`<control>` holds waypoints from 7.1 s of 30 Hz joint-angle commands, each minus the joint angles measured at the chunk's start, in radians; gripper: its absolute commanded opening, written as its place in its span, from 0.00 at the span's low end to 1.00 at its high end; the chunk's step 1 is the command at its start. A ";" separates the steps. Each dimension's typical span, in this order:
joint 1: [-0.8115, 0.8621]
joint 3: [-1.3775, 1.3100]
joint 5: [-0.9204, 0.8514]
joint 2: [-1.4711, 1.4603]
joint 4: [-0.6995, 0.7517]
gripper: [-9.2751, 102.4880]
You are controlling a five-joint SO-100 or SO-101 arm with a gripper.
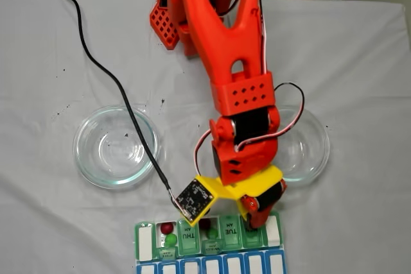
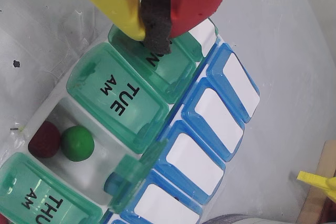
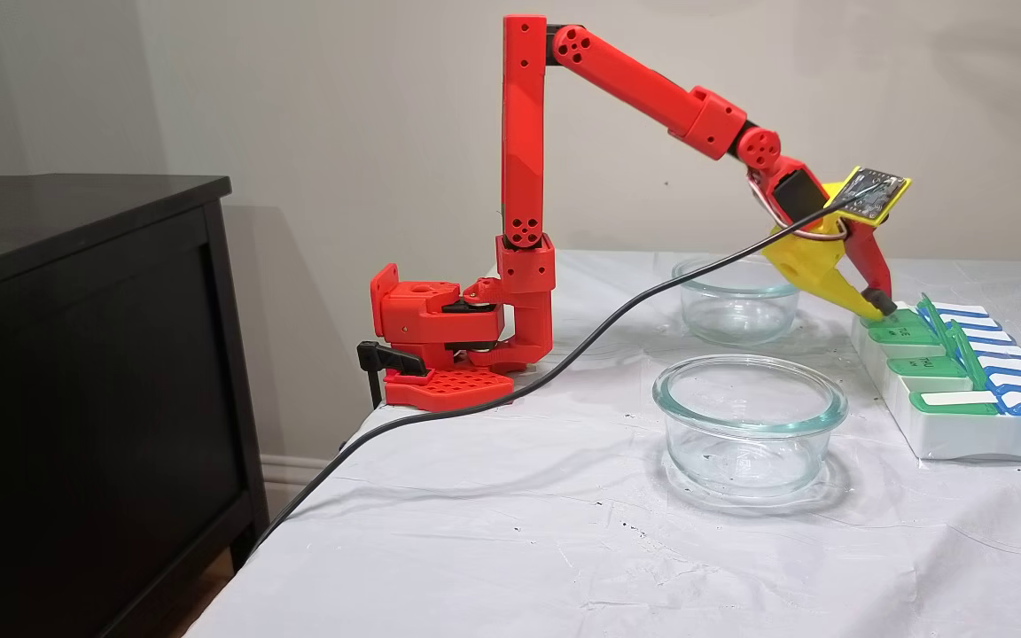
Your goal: Sort medicines into box.
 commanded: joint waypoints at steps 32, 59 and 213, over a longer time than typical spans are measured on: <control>0.227 0.054 0.256 0.342 -0.325 0.08; 0.262 0.052 0.127 0.242 -0.307 0.08; 0.356 0.204 -0.155 0.172 -0.227 0.08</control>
